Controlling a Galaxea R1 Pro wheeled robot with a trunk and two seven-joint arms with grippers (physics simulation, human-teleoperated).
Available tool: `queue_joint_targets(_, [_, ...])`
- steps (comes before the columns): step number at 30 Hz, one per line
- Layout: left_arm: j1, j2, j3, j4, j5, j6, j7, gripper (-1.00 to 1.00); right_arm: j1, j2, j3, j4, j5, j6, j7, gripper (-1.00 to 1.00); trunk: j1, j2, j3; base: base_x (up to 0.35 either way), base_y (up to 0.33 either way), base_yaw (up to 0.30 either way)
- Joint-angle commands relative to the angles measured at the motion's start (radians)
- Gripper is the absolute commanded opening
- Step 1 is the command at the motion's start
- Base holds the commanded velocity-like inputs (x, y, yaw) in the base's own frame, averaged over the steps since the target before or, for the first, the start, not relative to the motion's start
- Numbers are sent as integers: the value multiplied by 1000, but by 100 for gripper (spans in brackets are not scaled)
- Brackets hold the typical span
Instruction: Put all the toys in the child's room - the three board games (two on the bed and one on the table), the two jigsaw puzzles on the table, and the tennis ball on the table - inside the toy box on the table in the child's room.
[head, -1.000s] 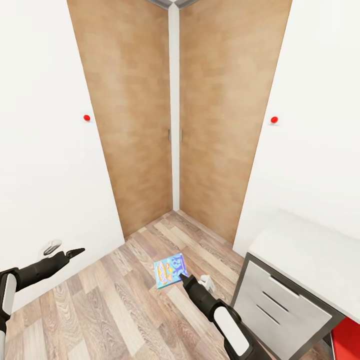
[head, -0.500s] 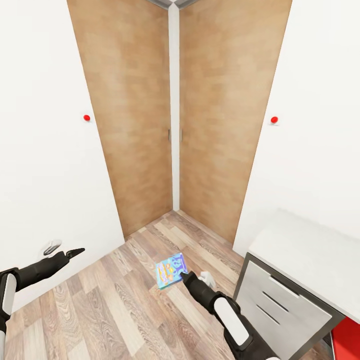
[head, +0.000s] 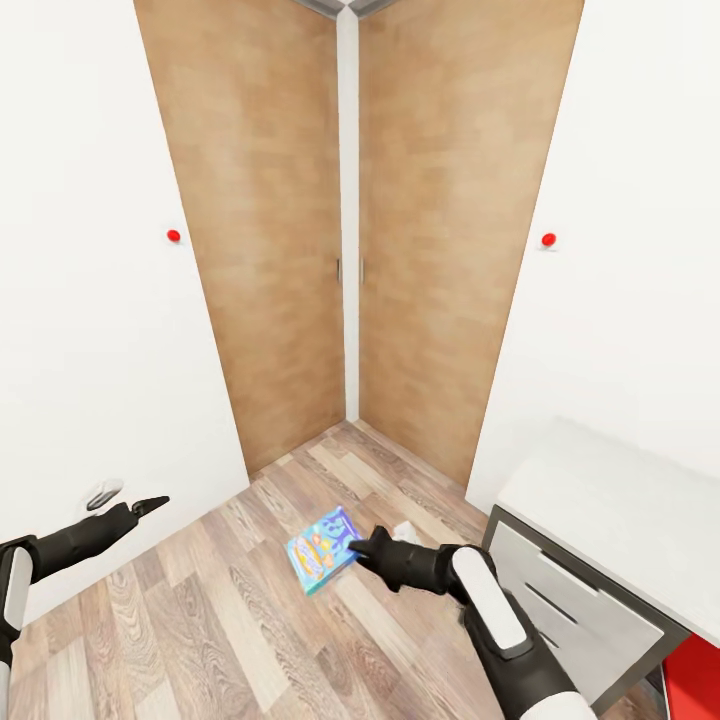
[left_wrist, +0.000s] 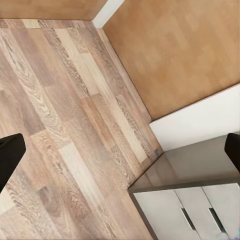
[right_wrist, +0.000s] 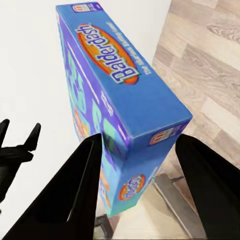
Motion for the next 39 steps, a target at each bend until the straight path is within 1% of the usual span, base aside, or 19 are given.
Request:
queue_joint_targets(1, [-1,0,2,0,1,8,-3,100,4,0,-6,-26,-12,20,-12,-100,1,-2,-2,0,0,0])
queue_joint_targets(3, [-1,0,2,0,2,8,-4,100,26,-1,-22,-123,-41,71,-15,-100,1,-2,-2,0,0,0])
queue_joint_targets(7, [-1,0,1,0,2,8,-6,100,69,-3,-33,-254,-54,142,-17,-100,1,-2,-2,0,0,0])
queue_joint_targets(8, [-1,1,1,0,3,9,-9,100,106,-3,-47,-334,-58,173,-17,-100,1,-2,-2,0,0,0])
queue_joint_targets(10, [-1,2,1,-1,3,10,-13,100,154,-5,-64,-402,-62,192,-17,-100,1,-2,-2,0,0,0])
queue_joint_targets(12, [-1,2,1,-1,3,12,-25,100,191,-7,-77,-431,-65,202,-16,-100,1,-2,-2,0,0,0])
queue_joint_targets(14, [0,3,1,-1,3,15,-45,100,244,-18,-99,-456,-76,212,-13,-100,1,-2,-2,0,0,0])
queue_joint_targets(16, [1,4,0,-3,3,17,-81,100,307,-58,-142,-471,-122,219,-5,-100,1,-2,-2,0,0,0])
queue_joint_targets(17, [2,4,0,-3,2,18,-91,100,322,-70,-153,-473,-139,219,-2,-100,1,-2,-2,0,0,0])
queue_joint_targets(18, [4,5,0,-3,2,19,-111,100,351,-96,-173,-476,-177,219,6,-100,1,-2,-2,0,0,0])
queue_joint_targets(19, [6,5,0,-3,1,20,-120,100,365,-109,-183,-477,-196,219,11,-100,1,-2,-2,0,0,0])
queue_joint_targets(22, [15,5,0,-5,1,27,-158,100,420,-167,-218,-480,-275,219,46,-100,1,-2,-2,0,0,0])
queue_joint_targets(26, [25,-1,-14,-7,1,41,-187,100,439,-186,-232,-481,-305,219,82,-100,1,-2,-2,0,0,0])
queue_joint_targets(27, [27,-2,-39,-9,2,53,-202,100,442,-189,-234,-481,-310,219,91,-100,1,-2,-2,0,0,0])
queue_joint_targets(29, [29,-2,-138,-23,4,99,-272,100,446,-192,-238,-481,-315,219,106,-100,1,-2,-2,0,0,0])
queue_joint_targets(30, [30,-2,-163,-28,5,108,-295,100,447,-193,-239,-481,-316,219,110,-100,1,-2,-2,0,0,0])
queue_joint_targets(32, [37,-2,-234,-38,1,127,-388,100,449,-196,-246,-481,-317,219,126,-100,1,-2,-2,0,0,0])
queue_joint_targets(34, [43,-2,-260,-43,0,133,-439,100,450,-196,-257,-481,-318,219,143,-100,1,-2,-2,0,0,0])
queue_joint_targets(39, [50,5,-282,-54,2,139,-491,100,452,-195,-276,-481,-317,217,190,-100,1,-2,-2,0,0,0])
